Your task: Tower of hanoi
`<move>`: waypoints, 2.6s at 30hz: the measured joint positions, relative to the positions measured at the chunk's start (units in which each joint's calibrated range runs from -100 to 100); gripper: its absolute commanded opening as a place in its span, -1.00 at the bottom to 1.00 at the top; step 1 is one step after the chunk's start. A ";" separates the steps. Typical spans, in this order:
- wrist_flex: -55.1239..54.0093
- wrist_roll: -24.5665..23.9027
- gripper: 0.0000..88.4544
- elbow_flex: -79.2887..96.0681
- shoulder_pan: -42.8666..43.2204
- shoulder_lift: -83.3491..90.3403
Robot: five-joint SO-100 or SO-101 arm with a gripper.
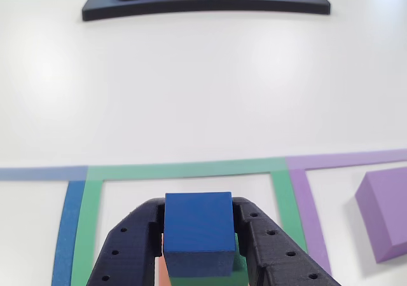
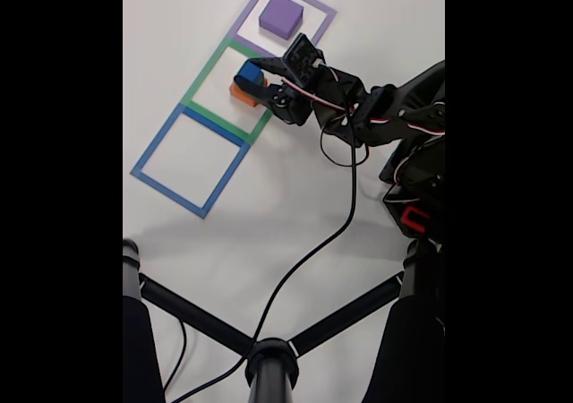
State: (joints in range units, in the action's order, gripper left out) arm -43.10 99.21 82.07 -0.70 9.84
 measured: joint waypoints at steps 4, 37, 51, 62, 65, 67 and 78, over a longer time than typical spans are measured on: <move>-1.04 0.00 -0.98 -1.04 0.00 -1.69; 3.85 0.20 -0.53 -2.52 -1.06 4.39; 83.23 -6.31 -1.00 -32.99 -1.80 39.59; 123.92 -12.61 -0.94 -62.32 -8.68 45.17; 128.25 -10.05 -0.88 -64.58 -11.71 46.77; 129.86 -5.91 -0.84 -64.58 -14.08 47.87; 120.55 0.00 -0.58 -48.91 -20.71 54.03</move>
State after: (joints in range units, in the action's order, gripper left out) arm 77.45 99.21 33.16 -21.41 63.87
